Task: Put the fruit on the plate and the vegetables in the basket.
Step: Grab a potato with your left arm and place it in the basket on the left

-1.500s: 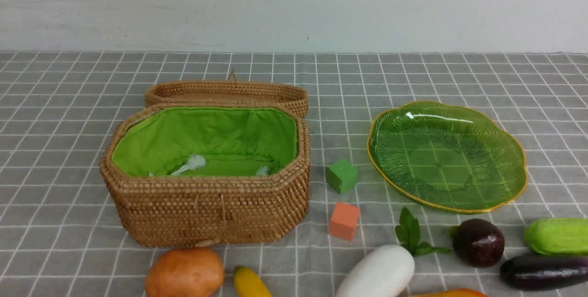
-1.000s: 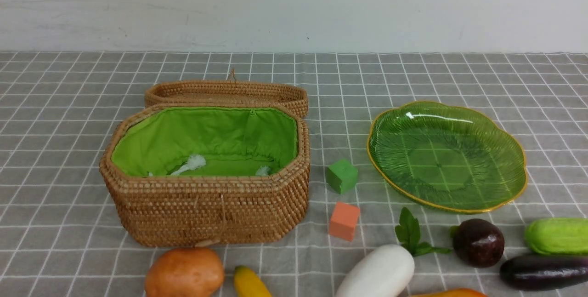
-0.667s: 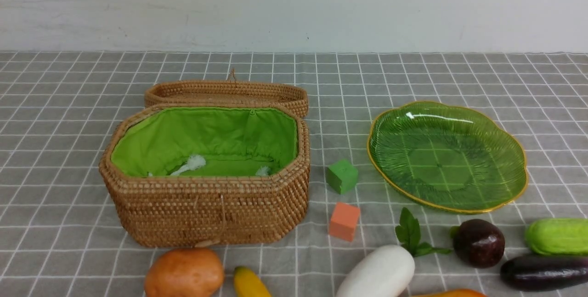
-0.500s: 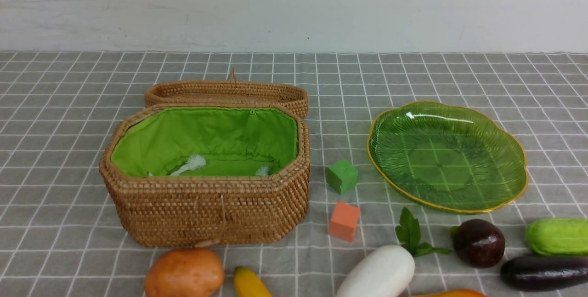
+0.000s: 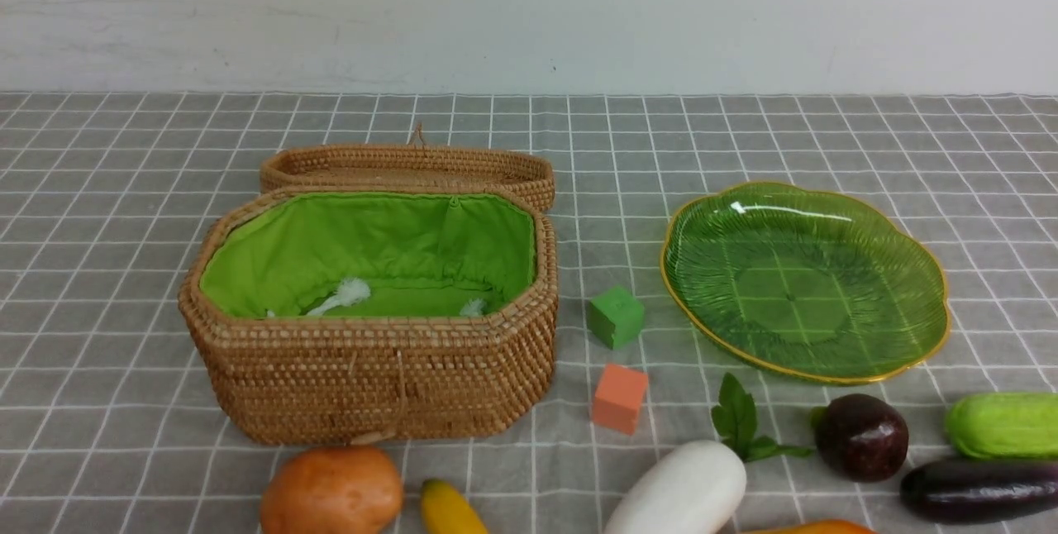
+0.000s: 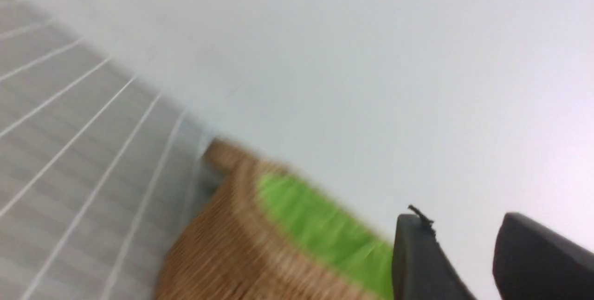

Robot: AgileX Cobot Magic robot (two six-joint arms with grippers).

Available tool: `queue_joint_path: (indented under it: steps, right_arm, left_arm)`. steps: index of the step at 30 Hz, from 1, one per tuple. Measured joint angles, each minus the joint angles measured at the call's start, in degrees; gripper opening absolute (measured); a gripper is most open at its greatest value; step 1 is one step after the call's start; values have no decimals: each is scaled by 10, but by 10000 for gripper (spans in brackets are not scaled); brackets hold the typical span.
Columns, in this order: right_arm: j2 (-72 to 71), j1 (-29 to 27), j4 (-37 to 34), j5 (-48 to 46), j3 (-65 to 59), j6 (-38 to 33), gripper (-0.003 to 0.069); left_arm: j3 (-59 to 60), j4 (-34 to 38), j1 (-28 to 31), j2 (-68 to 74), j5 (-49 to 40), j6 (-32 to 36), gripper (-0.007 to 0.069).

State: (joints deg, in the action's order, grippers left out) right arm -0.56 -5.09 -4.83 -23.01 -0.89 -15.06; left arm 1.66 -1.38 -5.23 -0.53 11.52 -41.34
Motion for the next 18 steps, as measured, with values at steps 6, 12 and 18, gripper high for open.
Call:
queue_joint_path:
  steps: [6,12,18]
  right_arm:
    - [0,0,0,0,0,0,240]
    - [0,0,0,0,0,0,240]
    - [0,0,0,0,0,0,240]
  left_arm:
    - [-91,-3,0,0,-18,-7,239]
    - [-279,-54,0,64,-214,-5,239]
    - [-353,-121,0,168,-403,9,239]
